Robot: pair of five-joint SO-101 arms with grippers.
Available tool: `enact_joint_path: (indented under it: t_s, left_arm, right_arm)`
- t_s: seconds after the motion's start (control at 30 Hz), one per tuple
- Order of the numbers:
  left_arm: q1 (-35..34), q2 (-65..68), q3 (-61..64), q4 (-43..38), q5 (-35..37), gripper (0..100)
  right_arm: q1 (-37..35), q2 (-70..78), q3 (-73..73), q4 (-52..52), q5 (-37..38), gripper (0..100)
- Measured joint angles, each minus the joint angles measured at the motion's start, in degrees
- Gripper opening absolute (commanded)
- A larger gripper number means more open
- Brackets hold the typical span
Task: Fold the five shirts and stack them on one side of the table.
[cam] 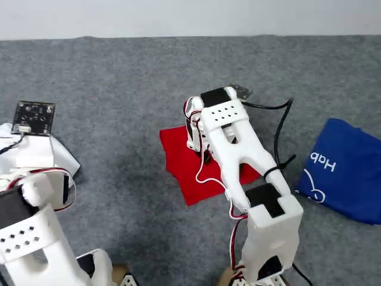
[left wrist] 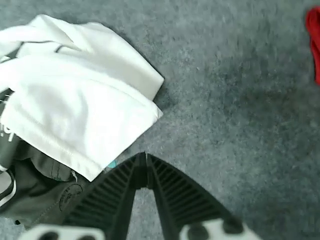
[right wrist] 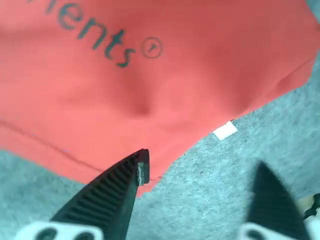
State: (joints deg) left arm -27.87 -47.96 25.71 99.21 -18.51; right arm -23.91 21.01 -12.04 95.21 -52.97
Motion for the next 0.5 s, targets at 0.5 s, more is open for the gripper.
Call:
enact_joint_path:
  t_s: [0.5]
  left_arm:
    - [0.0,0.0,3.4,-1.1,-0.3,1]
  right_arm:
    - [1.7,11.6,0.0,-15.6,-5.9,48.5]
